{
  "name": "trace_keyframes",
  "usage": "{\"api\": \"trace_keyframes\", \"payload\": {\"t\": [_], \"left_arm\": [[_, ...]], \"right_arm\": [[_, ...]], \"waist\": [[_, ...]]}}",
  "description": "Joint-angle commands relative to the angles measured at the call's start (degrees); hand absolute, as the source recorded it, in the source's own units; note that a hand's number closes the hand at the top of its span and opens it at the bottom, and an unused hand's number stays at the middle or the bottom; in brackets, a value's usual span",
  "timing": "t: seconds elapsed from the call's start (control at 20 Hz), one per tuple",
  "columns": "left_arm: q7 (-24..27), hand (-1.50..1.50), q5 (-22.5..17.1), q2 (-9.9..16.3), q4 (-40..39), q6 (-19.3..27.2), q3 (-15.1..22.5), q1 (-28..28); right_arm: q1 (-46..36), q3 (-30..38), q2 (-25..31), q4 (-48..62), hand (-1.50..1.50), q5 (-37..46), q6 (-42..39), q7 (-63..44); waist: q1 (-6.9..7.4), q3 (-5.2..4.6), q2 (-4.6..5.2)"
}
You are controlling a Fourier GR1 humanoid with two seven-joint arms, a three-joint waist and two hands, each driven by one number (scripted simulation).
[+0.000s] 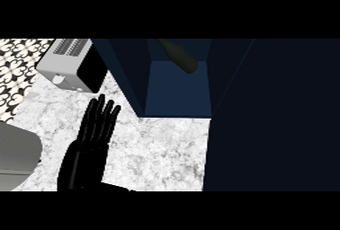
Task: Pick up the wine, place it into the cabinet and close the cabinet
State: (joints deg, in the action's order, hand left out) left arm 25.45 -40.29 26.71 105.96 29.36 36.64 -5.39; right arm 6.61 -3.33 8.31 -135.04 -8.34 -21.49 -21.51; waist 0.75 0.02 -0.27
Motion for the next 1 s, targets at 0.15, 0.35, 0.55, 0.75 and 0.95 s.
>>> {"api": "trace_keyframes", "payload": {"t": [0.15,0.35,0.55,0.75,0.95], "left_arm": [[-0.9,-1.5,0.3,8.9,13.0,0.8,-5.6,11.5],[3.3,-1.5,-4.2,12.1,12.7,-5.7,-12.4,19.7],[5.7,-1.5,-5.9,13.5,16.4,-9.6,-16.2,27.2],[5.7,-1.5,-7.7,16.0,20.4,-13.2,-21.2,34.0],[8.1,-1.5,-11.1,17.5,17.0,-21.3,-29.0,39.7]], "right_arm": [[3.2,-4.0,4.0,-3.7,1.5,-6.1,-7.2,-3.0],[6.4,-15.2,0.4,-6.4,1.5,-4.2,-4.2,-9.5],[1.0,-19.3,-1.9,-9.3,1.5,-5.7,0.1,-16.2],[0.0,-30.7,-6.4,-7.7,1.5,6.5,3.4,-16.4],[-6.1,-39.2,-8.2,-3.7,1.5,13.5,11.5,-16.8]], "waist": [[0.08,0.01,0.01],[0.45,-0.12,-0.06],[0.61,-0.13,0.02],[0.29,-0.08,-0.16],[0.72,-0.14,-0.25]]}}
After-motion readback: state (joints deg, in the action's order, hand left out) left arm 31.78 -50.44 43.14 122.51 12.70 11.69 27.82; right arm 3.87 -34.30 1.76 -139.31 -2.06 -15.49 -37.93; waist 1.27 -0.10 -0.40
